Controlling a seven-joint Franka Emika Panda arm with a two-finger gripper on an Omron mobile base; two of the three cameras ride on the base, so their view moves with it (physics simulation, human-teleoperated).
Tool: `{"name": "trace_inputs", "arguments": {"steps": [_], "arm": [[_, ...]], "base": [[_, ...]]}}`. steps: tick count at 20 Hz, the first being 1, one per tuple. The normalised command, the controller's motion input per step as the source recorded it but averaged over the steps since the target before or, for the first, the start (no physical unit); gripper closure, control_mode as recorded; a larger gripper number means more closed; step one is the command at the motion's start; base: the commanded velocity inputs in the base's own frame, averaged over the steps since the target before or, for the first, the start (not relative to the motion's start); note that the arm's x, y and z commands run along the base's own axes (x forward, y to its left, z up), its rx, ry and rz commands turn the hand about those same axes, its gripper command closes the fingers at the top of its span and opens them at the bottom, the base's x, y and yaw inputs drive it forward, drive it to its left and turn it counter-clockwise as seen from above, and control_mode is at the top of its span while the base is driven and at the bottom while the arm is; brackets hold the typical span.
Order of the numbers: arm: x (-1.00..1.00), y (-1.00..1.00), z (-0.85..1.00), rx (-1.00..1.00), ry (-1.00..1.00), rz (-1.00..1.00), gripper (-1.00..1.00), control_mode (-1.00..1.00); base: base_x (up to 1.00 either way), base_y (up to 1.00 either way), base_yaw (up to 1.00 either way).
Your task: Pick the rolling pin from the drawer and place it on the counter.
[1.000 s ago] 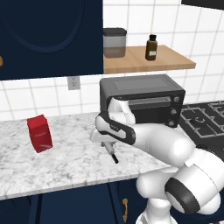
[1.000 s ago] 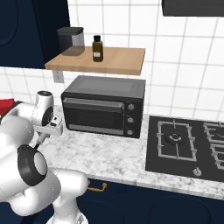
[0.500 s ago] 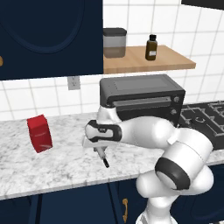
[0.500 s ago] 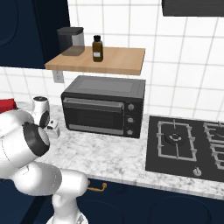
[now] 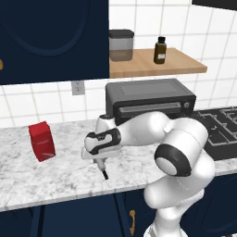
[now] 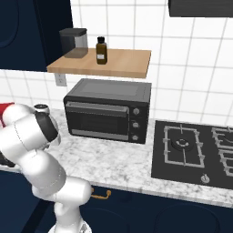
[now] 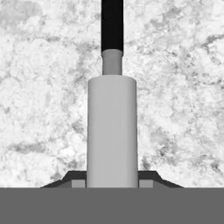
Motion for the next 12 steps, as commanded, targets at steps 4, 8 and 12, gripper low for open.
{"name": "trace_inputs", "arguments": {"steps": [4, 8, 12], "arm": [[0.31, 0.19, -0.28, -0.01, 0.0, 0.0, 1.0, -1.0], [0.31, 0.13, -0.19, 0.0, 0.0, 0.0, 1.0, -1.0], [0.17, 0.03, -0.04, 0.0, 0.0, 0.0, -1.0, -1.0]], "base": [[0.0, 0.0, 0.0], [0.0, 0.0, 0.0], [0.0, 0.0, 0.0]]}}
